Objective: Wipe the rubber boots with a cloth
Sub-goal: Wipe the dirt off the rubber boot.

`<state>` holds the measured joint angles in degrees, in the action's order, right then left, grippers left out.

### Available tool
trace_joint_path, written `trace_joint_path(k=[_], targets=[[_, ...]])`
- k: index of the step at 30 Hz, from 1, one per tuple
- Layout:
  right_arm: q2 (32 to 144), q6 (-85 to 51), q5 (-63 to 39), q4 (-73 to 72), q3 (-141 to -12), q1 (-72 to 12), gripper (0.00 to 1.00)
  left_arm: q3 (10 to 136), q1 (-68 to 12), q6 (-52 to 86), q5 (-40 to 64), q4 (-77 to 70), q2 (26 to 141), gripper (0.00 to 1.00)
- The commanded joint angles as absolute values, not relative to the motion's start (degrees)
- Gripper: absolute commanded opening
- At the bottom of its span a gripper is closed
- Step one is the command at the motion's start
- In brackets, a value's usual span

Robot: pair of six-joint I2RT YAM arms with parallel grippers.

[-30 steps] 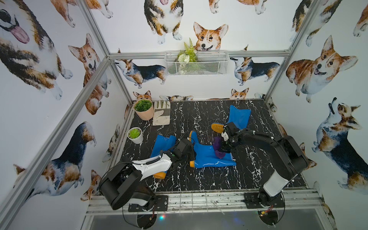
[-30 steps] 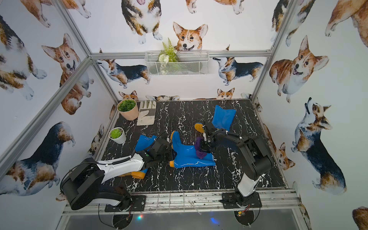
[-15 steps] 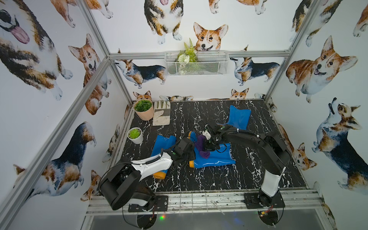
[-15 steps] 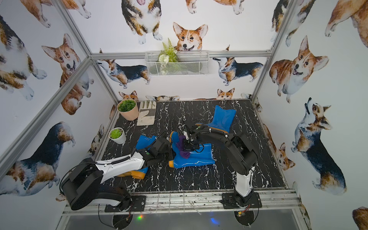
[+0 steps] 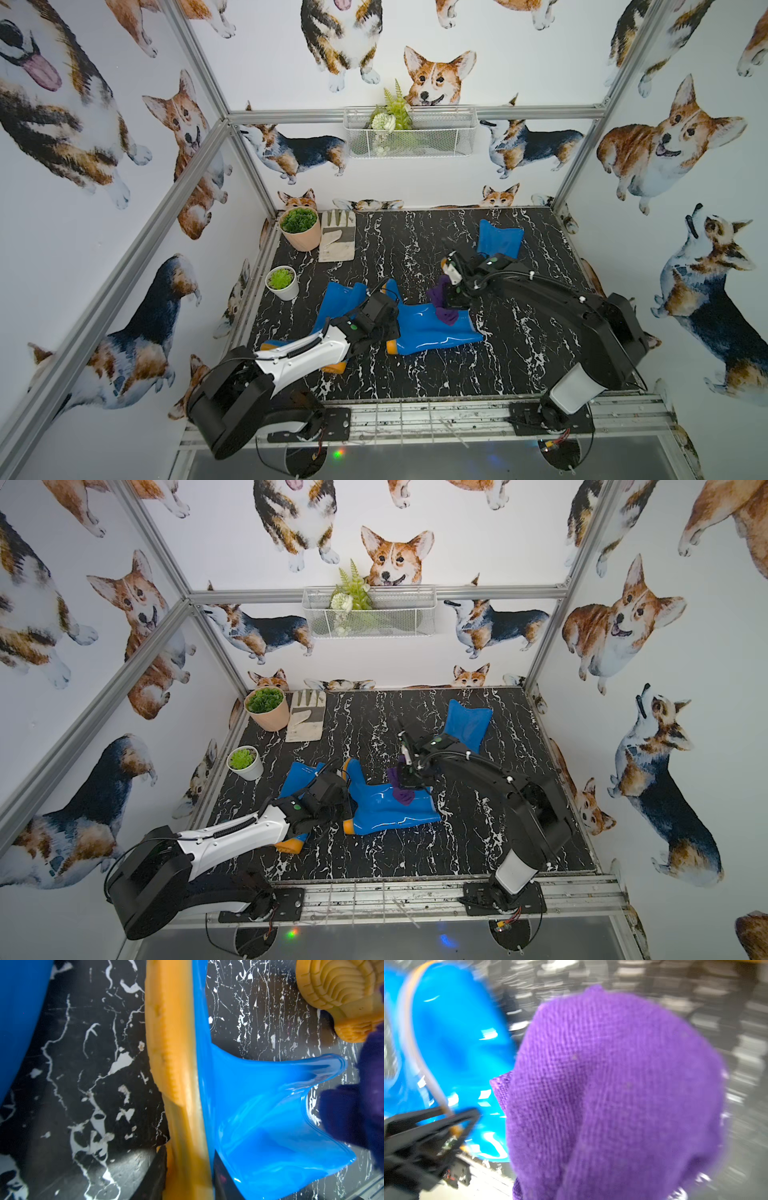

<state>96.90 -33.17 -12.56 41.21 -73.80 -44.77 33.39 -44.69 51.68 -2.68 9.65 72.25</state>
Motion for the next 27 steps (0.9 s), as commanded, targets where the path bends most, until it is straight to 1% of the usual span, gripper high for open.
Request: trace_joint_path(k=[1, 3, 5, 7, 9, 11, 12, 14, 16, 17, 18, 20, 21, 24, 27], targets=[[106.75, -36.35, -15.59, 37.67, -81.01, -50.81, 0.00, 31.66, -44.67, 52.18, -2.13, 1.93, 70.80, 0.00], [111.98, -35.86, -16.84, 38.63, -83.26, -50.49, 0.00, 31.15, -44.80, 52.01, -0.55, -0.63, 70.80, 0.00], [113.12, -33.47, -16.33, 40.57, -80.95, -47.78, 0.00, 29.74, -45.07, 52.96, 0.52, -4.39, 71.01, 0.00], [110.15, -32.94, -14.73, 42.24, -74.78, -42.71, 0.00, 28.23, -45.34, 54.25, 1.34, -6.91, 71.73, 0.00], [104.47, -32.09, -14.16, 43.53, -68.40, -34.99, 0.00, 28.57, -45.30, 55.15, 2.02, -5.15, 71.53, 0.00], [98.99, -30.04, -12.99, 45.91, -67.33, -29.67, 0.00, 29.33, -45.35, 54.40, 1.87, -2.37, 70.39, 0.00], [97.11, -29.21, -11.22, 47.43, -68.30, -29.02, 0.00, 29.42, -45.40, 53.96, 1.30, -1.54, 69.99, 0.00], [94.34, -29.32, -8.77, 49.41, -71.38, -30.20, 0.00, 29.44, -45.27, 53.14, -0.02, -0.97, 69.87, 0.00], [93.77, -31.79, -8.48, 48.19, -74.26, -35.05, 0.00, 29.75, -45.09, 53.29, -0.19, -1.66, 70.54, 0.00], [94.40, -32.92, -8.18, 46.70, -75.66, -39.39, 0.00, 30.02, -45.07, 53.67, -0.01, -2.71, 71.19, 0.00], [95.10, -33.51, -8.17, 45.46, -76.62, -41.68, 0.00, 30.33, -45.00, 53.87, 0.28, -3.51, 71.88, 0.00], [99.99, -35.44, -10.32, 41.20, -80.44, -49.20, 0.00, 32.13, -45.01, 53.84, 1.21, -5.28, 74.56, 0.00], [102.25, -35.86, -11.58, 39.95, -81.58, -50.91, 0.00, 33.20, -45.00, 53.72, 1.46, -5.36, 75.91, 0.00], [108.33, -38.12, -15.04, 37.12, -81.03, -52.82, 0.00, 35.64, -45.00, 54.07, 2.30, -5.21, 79.17, 0.00], [106.75, -40.15, -16.10, 32.03, -71.80, -50.37, 0.00, 35.60, -45.00, 54.75, 2.83, -5.48, 79.42, 0.00]])
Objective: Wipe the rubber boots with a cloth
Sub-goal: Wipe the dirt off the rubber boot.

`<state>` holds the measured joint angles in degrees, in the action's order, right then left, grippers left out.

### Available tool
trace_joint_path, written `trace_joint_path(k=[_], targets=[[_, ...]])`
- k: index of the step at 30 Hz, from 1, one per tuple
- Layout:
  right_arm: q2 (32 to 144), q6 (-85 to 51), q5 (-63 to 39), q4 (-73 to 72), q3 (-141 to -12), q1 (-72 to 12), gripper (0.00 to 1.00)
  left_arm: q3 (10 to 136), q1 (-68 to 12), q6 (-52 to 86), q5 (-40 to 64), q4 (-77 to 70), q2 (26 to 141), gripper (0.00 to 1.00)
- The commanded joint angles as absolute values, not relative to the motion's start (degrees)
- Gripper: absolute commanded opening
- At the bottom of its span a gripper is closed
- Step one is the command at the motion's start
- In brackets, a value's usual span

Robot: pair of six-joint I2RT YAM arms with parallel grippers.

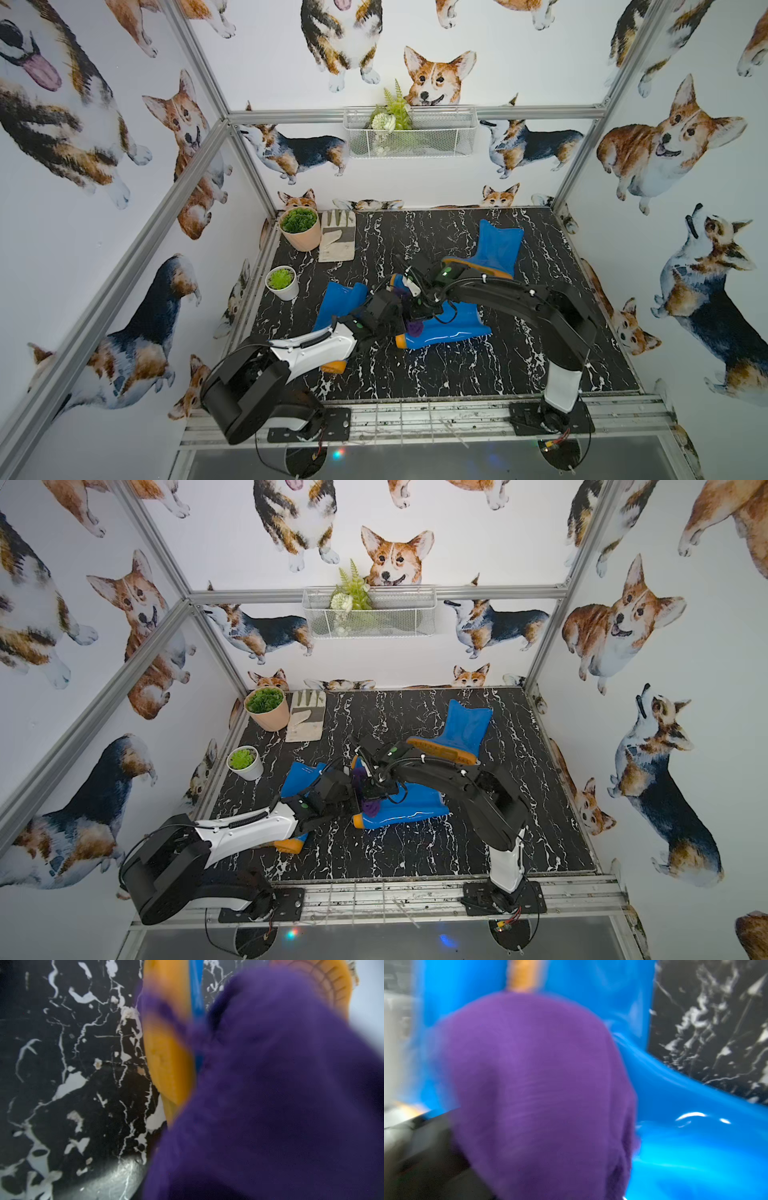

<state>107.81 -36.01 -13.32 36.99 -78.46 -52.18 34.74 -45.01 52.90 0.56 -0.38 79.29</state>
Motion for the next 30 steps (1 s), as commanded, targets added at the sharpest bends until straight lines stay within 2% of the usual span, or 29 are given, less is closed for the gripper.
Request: trace_joint_path(k=[1, 6, 8, 12, 16, 21, 22, 26, 30], targets=[[105.18, -40.82, -16.72, 30.54, -68.19, -48.71, 0.00, 35.36, -45.00, 54.92, 2.66, -5.23, 79.08, 0.00], [93.92, -41.10, -17.10, 28.52, -50.04, -34.54, 0.00, 33.77, -44.87, 55.39, 2.28, -4.75, 77.28, 0.00], [89.32, -39.44, -15.07, 30.71, -47.91, -32.28, 0.00, 33.75, -44.89, 55.37, 2.82, -4.75, 77.13, 0.00], [85.76, -38.53, -10.28, 34.97, -53.55, -38.45, 0.00, 33.68, -44.87, 55.60, 3.80, -5.68, 77.73, 0.00], [91.57, -39.86, -10.34, 31.79, -62.99, -50.89, 0.00, 33.65, -44.89, 56.21, 4.78, -6.77, 78.61, 0.00], [99.80, -40.08, -13.42, 29.55, -65.34, -53.50, 0.00, 34.25, -44.86, 56.20, 4.45, -5.61, 78.67, 0.00], [100.26, -39.82, -13.88, 28.56, -63.41, -52.56, 0.00, 34.38, -44.85, 56.10, 4.27, -5.09, 78.58, 0.00], [93.95, -43.71, -21.65, 21.01, -46.85, -38.72, 0.00, 34.21, -44.82, 56.05, 3.43, -3.60, 78.14, 0.00], [82.44, -39.05, -20.39, 27.16, -40.69, -25.80, 0.00, 34.05, -44.80, 56.01, 3.11, -3.07, 77.64, 0.00]])
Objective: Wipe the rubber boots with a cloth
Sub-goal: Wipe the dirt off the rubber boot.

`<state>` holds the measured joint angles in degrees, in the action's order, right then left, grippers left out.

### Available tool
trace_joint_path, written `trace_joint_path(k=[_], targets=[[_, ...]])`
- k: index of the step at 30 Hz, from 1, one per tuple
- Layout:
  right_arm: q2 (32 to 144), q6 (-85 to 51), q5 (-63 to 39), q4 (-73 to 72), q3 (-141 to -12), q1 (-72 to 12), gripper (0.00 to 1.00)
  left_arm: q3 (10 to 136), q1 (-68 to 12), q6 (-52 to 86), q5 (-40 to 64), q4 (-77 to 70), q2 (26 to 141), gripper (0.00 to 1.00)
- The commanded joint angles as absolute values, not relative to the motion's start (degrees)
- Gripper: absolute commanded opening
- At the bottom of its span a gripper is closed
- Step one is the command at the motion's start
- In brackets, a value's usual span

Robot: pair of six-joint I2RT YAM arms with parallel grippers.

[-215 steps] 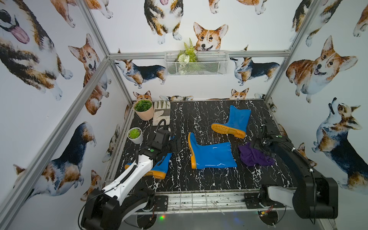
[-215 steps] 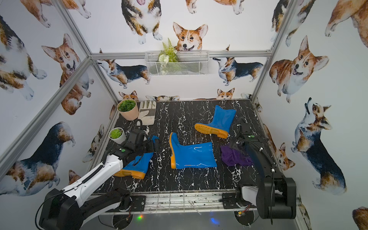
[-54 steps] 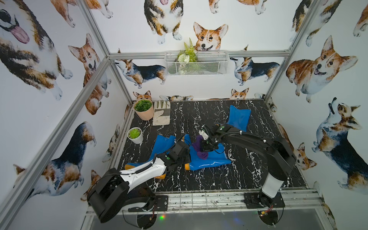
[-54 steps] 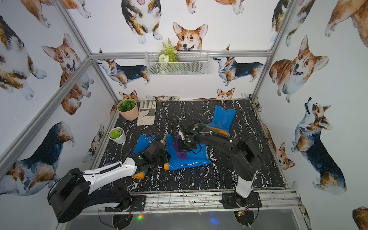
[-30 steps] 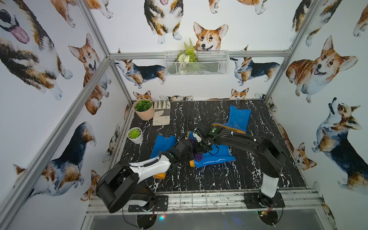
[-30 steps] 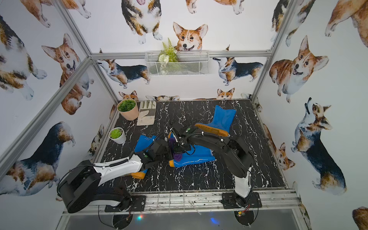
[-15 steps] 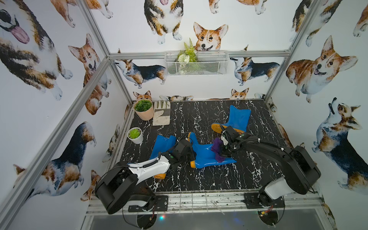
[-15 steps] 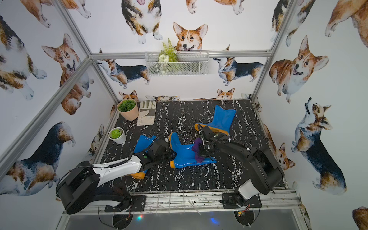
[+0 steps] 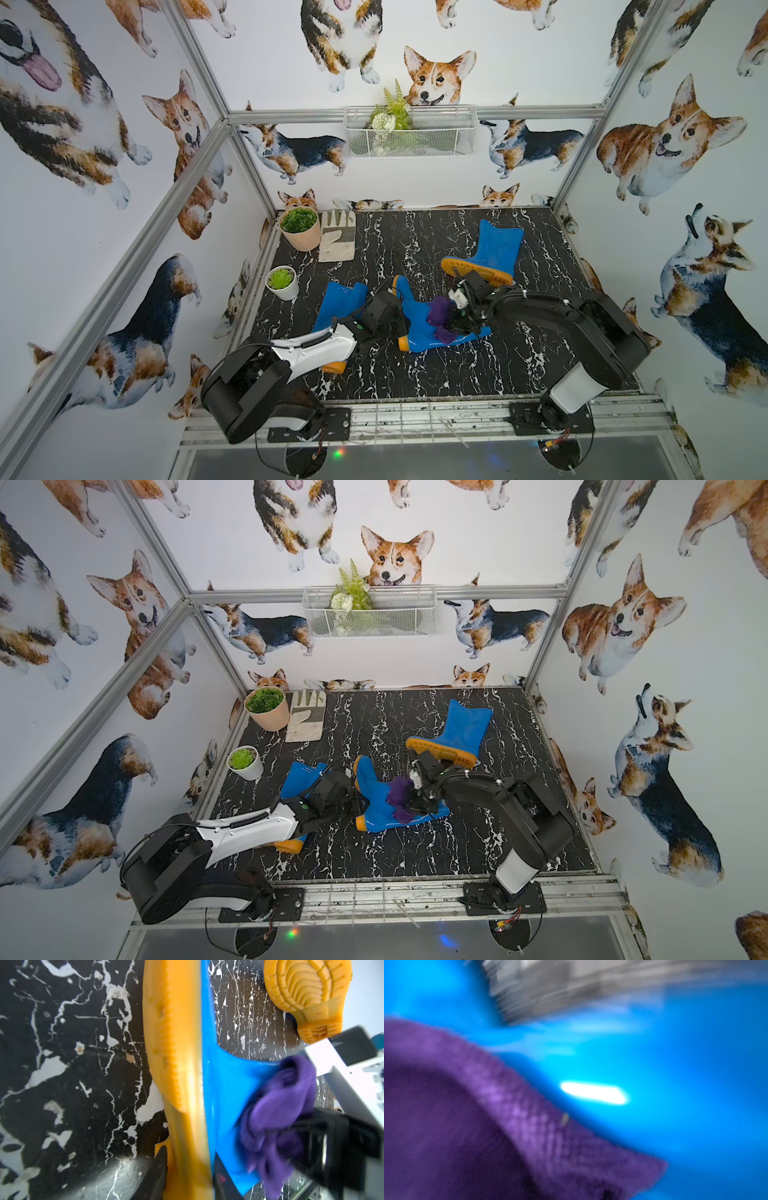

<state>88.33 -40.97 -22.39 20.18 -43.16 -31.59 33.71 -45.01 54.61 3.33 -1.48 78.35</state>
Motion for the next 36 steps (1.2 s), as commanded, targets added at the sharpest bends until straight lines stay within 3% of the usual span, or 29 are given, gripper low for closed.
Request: trace_joint_path(k=[1, 4, 6, 10, 13, 16, 22, 26, 31, 36], targets=[[80.38, -37.58, -18.68, 29.86, -41.51, -24.83, 0.00, 34.18, -44.74, 55.84, 3.16, -2.90, 77.69, 0.00], [77.77, -37.88, -18.35, 32.56, -45.65, -26.88, 0.00, 34.87, -44.65, 55.39, 3.47, -2.54, 78.19, 0.00], [78.20, -40.66, -16.41, 30.72, -49.33, -33.11, 0.00, 35.45, -44.58, 55.28, 3.60, -2.47, 78.85, 0.00], [88.13, -44.03, -18.15, 22.83, -58.01, -46.62, 0.00, 36.67, -44.51, 55.51, 4.18, -2.79, 80.27, 0.00], [96.69, -42.61, -19.94, 24.86, -62.53, -49.21, 0.00, 37.76, -44.32, 55.40, 4.48, -1.83, 80.77, 0.00], [97.34, -42.76, -21.24, 22.84, -56.99, -45.66, 0.00, 38.80, -44.12, 54.11, 4.60, -0.05, 80.32, 0.00], [82.71, -41.54, -25.89, 23.14, -38.84, -22.57, 0.00, 37.61, -44.10, 53.87, 0.04, 1.60, 75.52, 0.00], [70.58, -37.46, -19.96, 33.31, -42.11, -20.43, 0.00, 37.96, -43.36, 53.83, -1.82, 4.70, 72.71, 0.00], [62.92, -37.89, -5.28, 34.16, -49.22, -36.96, 0.00, 40.57, -40.47, 54.29, 6.48, 6.41, 74.71, 0.00], [71.26, -35.54, 7.85, 28.69, -53.38, -57.08, 0.00, 47.88, -36.37, 56.46, 18.65, 14.09, 80.18, 0.00]])
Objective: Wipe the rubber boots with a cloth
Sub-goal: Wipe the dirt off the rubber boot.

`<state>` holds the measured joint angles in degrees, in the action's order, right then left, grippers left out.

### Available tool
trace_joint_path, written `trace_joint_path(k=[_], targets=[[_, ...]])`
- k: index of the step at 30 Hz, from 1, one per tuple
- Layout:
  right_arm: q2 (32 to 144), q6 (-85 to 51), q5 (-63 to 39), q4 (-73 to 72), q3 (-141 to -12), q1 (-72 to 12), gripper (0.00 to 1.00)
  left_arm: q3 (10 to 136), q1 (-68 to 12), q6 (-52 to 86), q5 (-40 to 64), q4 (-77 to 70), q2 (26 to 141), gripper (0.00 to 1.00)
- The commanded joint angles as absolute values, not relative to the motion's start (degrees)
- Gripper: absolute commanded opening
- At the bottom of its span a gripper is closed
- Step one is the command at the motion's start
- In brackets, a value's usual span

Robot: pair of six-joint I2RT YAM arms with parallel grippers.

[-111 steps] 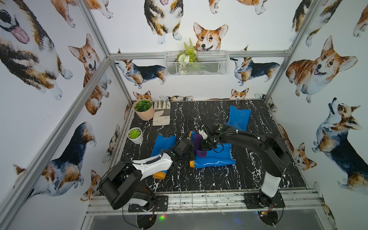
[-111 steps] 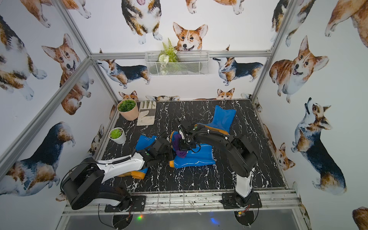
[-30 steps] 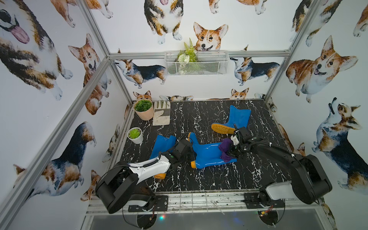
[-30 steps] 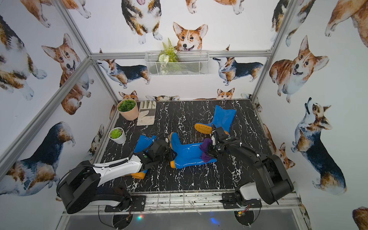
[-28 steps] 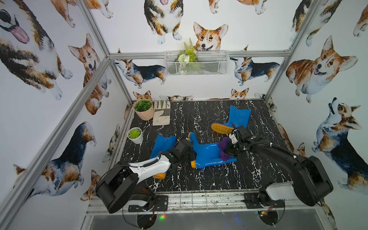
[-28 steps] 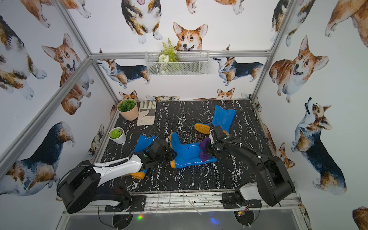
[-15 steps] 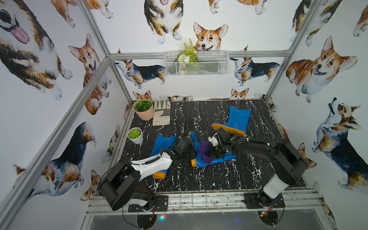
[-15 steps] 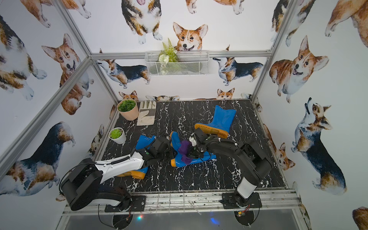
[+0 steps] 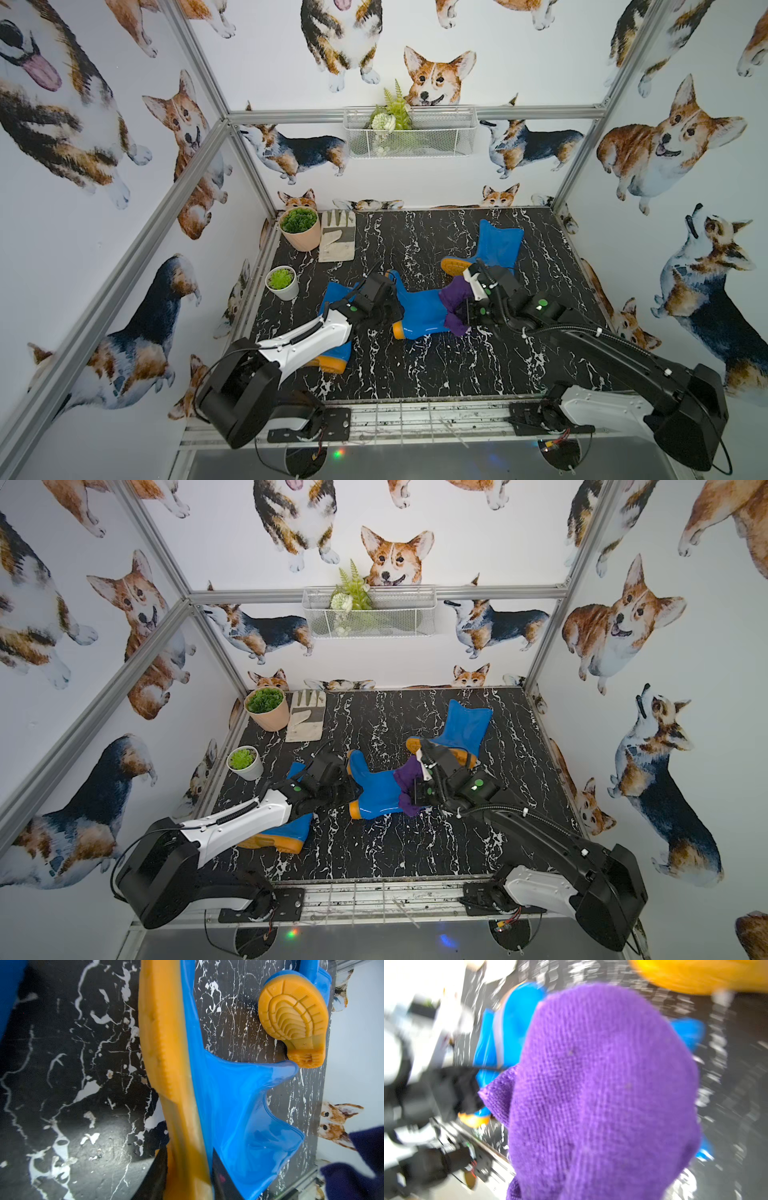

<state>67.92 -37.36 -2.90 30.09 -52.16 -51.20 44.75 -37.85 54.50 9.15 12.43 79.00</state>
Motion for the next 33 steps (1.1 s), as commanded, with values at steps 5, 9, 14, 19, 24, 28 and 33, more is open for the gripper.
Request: trace_joint_path(k=[5, 9, 14, 19, 24, 28, 33], targets=[[79.47, -33.82, 6.94, 20.26, -54.01, -63.78, 0.00, 50.86, -34.69, 58.90, 24.51, 14.54, 79.55, 0.00], [82.24, -31.82, 9.34, 20.73, -54.66, -62.74, 0.00, 51.24, -34.53, 59.21, 27.31, 14.36, 79.63, 0.00], [74.69, -35.92, 8.93, 24.38, -46.22, -51.64, 0.00, 49.40, -33.37, 58.63, 27.96, 14.89, 79.01, 0.00], [59.69, -37.34, 9.56, 30.39, -36.36, -38.10, 0.00, 46.83, -32.01, 59.80, 30.48, 13.12, 78.75, 0.00], [50.64, -38.03, 11.65, 32.25, -38.58, -42.62, 0.00, 47.28, -31.14, 59.11, 31.99, 14.43, 78.75, 0.00], [55.10, -33.66, 20.87, 28.03, -45.73, -61.00, 0.00, 47.26, -30.67, 58.77, 32.23, 14.61, 79.44, 0.00], [71.05, -29.20, 13.55, 18.03, -51.35, -68.36, 0.00, 48.25, -30.68, 58.36, 32.94, 14.57, 79.89, 0.00]])
